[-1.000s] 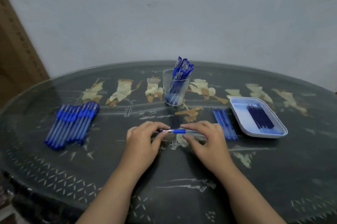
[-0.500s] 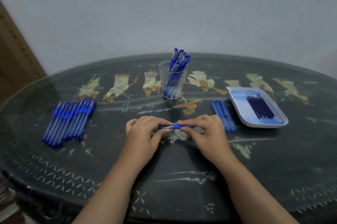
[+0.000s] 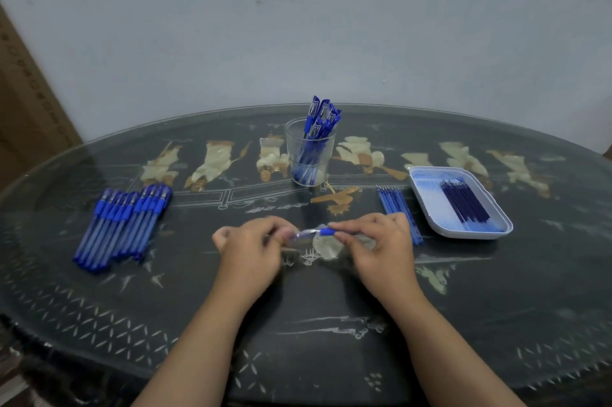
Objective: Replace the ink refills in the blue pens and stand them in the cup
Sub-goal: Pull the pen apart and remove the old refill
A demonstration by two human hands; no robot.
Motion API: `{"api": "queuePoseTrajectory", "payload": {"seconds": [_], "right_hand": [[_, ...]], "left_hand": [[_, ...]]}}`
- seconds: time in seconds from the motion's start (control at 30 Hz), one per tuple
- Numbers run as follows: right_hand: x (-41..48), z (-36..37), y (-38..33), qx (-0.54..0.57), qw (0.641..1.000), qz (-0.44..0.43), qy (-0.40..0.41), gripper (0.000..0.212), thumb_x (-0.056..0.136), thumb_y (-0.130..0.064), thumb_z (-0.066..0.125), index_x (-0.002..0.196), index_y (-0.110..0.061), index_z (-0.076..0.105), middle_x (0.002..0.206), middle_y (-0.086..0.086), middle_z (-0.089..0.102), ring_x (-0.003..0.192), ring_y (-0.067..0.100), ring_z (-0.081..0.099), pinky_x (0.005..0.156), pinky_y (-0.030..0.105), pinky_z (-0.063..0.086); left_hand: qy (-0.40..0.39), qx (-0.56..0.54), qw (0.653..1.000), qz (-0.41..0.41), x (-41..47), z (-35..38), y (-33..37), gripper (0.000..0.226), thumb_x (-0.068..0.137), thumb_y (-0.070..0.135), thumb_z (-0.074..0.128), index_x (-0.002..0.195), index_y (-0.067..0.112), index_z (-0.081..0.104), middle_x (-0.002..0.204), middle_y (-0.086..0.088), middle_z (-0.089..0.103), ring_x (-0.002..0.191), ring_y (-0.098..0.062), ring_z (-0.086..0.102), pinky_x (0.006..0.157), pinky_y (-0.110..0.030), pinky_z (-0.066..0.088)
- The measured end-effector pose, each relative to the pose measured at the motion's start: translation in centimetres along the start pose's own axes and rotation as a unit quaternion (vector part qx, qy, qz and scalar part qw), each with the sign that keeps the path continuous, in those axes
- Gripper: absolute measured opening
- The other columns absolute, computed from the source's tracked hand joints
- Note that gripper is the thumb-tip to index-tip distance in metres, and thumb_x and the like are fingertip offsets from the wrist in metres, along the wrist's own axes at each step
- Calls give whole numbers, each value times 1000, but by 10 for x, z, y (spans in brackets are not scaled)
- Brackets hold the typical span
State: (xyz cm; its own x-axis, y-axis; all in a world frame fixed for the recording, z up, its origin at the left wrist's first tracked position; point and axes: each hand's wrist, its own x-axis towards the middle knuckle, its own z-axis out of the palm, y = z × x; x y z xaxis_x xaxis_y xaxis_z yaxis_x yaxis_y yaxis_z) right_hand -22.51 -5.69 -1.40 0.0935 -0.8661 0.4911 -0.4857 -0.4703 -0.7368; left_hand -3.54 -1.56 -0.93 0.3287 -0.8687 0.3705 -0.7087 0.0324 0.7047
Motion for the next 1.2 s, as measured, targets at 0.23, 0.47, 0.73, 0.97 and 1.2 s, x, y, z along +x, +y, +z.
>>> {"api": "queuePoseTrajectory", "payload": {"seconds": [0.23, 0.47, 0.73, 0.97, 1.2], "right_hand": [[1, 2, -3, 13, 1000, 10, -2, 37, 78, -27, 79, 84, -60, 63, 78, -21, 63, 93, 12, 44, 88, 29, 37], [1, 2, -3, -11, 1000, 10, -12, 29, 83, -34, 74, 89, -59, 62, 89, -19, 64, 95, 11, 43, 87, 24, 31], [2, 3, -1, -34, 999, 13, -33, 26, 84, -37, 71, 88, -61, 61, 88, -22, 61, 96, 10, 42, 88, 29, 31], [9, 3, -2, -54, 998, 15, -41, 20, 83, -38, 72, 88, -56, 65, 89, -22, 62, 97, 10, 42, 89, 32, 30], [10, 6, 3, -30, 999, 3, -30, 22, 84, -35, 72, 91, -55, 64, 92, -18, 66, 97, 12, 44, 91, 35, 33]], "left_hand": [[13, -22, 999, -20, 1, -6, 9, 27, 92, 28, 63, 76, 49, 60, 83, 33, 62, 95, 11, 52, 88, -25, 17], [-46, 72, 996, -14, 2, -2, 4, 17, 88, 33, 67, 82, 47, 60, 96, 33, 57, 104, 9, 42, 79, -26, 12], [-50, 129, 990, 30, 2, 2, 4, 22, 82, 39, 71, 98, 49, 59, 100, 38, 50, 112, 12, 38, 84, -25, 10], [-58, 35, 994, 83, 7, 8, 14, 31, 80, 40, 73, 105, 47, 58, 105, 33, 58, 111, 15, 41, 88, -24, 13], [-25, -51, 995, 85, 12, 14, 8, 16, 77, 40, 68, 86, 52, 62, 99, 32, 62, 98, 3, 59, 96, -52, 41]]}}
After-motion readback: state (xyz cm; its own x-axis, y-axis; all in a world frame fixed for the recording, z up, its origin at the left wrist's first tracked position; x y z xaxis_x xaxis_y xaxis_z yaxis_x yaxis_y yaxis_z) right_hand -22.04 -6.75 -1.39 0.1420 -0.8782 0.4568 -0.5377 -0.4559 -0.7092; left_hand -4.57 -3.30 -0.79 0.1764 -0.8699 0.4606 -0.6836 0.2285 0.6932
